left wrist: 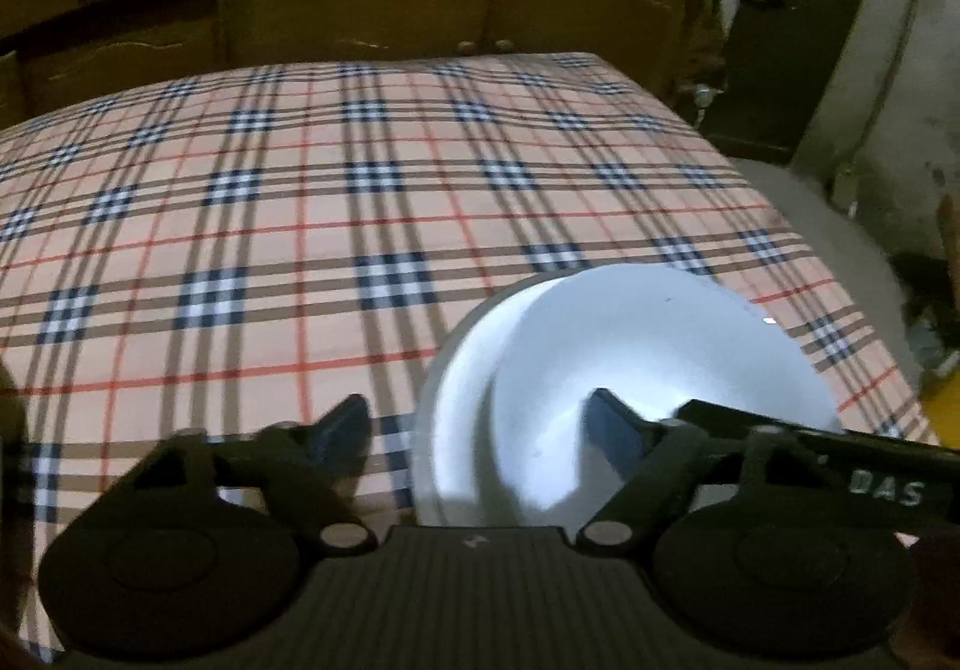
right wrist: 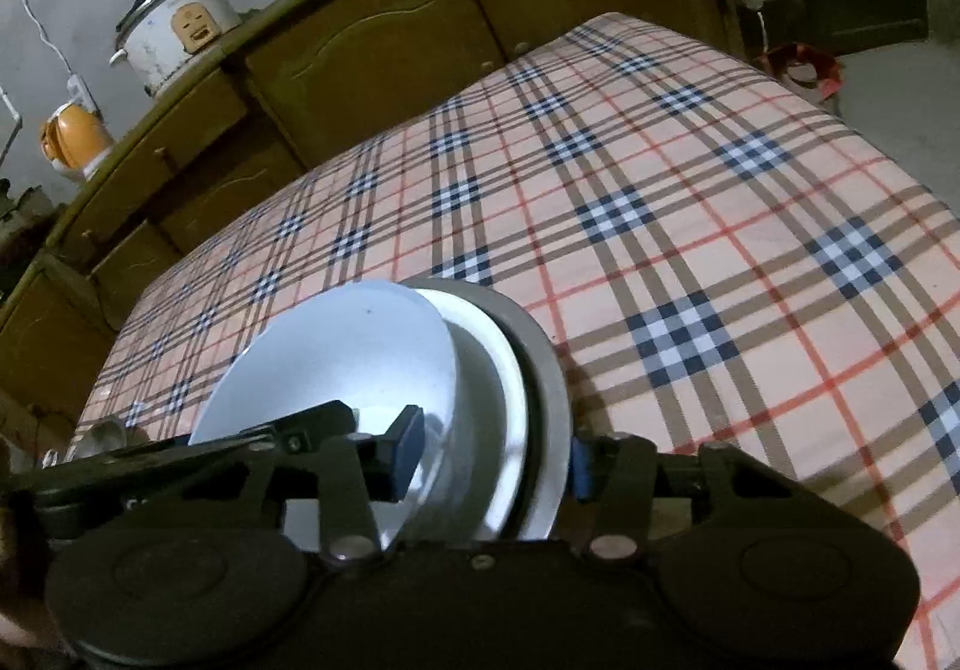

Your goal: Organize plates and bowls

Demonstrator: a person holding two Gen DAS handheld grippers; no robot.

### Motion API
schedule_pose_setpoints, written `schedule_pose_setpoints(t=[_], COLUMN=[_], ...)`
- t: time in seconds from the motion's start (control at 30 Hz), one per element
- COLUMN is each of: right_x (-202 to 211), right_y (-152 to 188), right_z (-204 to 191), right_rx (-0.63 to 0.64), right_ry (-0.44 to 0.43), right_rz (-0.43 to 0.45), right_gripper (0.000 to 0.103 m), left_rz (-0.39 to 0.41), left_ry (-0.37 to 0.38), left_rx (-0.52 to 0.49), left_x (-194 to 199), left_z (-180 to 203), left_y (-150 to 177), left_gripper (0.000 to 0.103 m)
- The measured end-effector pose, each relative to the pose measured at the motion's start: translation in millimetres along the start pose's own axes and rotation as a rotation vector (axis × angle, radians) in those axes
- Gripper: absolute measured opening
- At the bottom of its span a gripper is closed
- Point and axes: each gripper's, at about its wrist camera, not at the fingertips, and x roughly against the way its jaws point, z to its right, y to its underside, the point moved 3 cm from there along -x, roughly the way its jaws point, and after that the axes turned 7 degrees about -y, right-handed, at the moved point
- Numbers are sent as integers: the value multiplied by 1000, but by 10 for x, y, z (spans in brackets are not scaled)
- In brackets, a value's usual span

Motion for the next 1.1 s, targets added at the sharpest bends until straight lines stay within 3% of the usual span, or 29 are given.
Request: schedule_pose_setpoints(t=[0.03, 0.1, 0.43, 1.1], right_x=[2, 16, 131, 657], right_y=[-1, -2, 20, -36], right_z=[-5, 0, -57, -546], right_rx=[3, -16, -11, 54], right_ry=[1, -1, 1, -67], right_rz=[0, -2, 5, 75], right_gripper=[57, 57, 56, 56], left_rz=[5, 10, -5, 101], left_ry=[16, -24, -19, -68], left_rx=[-13, -34, -9, -8], left_x=[21, 34, 143, 836], left_z=[47, 125, 93, 11], left_y=[-2, -12, 28, -15], left_gripper=[61, 62, 62, 62])
